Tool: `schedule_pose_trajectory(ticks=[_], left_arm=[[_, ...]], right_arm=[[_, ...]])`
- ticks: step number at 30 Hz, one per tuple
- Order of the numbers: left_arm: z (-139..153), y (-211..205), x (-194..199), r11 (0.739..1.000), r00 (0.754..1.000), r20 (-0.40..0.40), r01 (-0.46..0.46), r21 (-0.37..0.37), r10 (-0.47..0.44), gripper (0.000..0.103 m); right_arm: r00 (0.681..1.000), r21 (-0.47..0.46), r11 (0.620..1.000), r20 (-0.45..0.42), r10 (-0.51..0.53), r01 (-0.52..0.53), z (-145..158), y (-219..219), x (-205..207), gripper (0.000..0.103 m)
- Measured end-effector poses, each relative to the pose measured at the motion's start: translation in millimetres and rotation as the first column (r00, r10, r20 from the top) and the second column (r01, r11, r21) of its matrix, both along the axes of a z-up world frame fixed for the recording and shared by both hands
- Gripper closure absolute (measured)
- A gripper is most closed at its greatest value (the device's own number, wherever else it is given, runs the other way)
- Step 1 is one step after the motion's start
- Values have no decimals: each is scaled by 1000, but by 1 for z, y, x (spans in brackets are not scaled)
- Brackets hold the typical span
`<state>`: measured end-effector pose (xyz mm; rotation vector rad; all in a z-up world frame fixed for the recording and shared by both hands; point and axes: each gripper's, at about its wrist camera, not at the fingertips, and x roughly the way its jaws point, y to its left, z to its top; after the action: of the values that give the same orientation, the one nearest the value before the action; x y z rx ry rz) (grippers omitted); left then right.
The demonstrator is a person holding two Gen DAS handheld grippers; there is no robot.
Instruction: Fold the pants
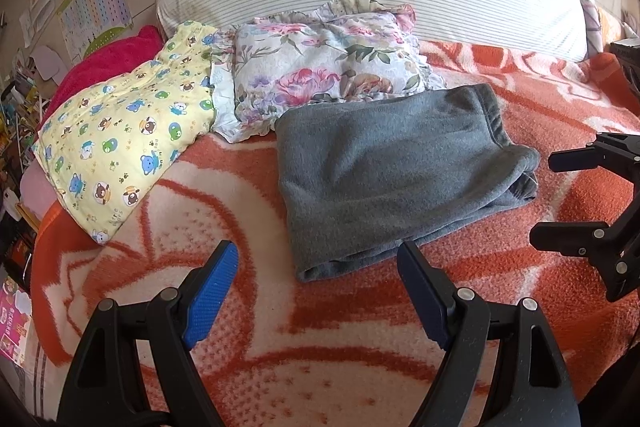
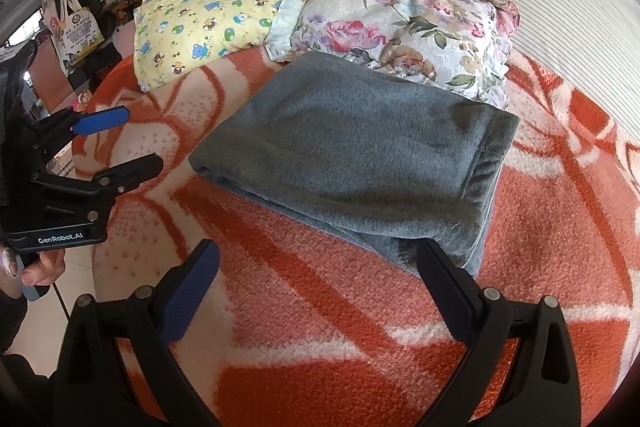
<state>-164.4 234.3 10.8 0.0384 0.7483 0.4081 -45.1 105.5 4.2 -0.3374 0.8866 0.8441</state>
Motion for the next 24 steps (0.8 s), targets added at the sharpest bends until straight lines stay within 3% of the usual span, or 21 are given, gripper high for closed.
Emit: schedule_pose_trajectory(ticks=[24], left_arm=[[-9,5,10,1000,1000,-26,2,-19,-3,21]], right_arm=[[1000,5,1000,-22,-2,2,-7,-2,7,4]])
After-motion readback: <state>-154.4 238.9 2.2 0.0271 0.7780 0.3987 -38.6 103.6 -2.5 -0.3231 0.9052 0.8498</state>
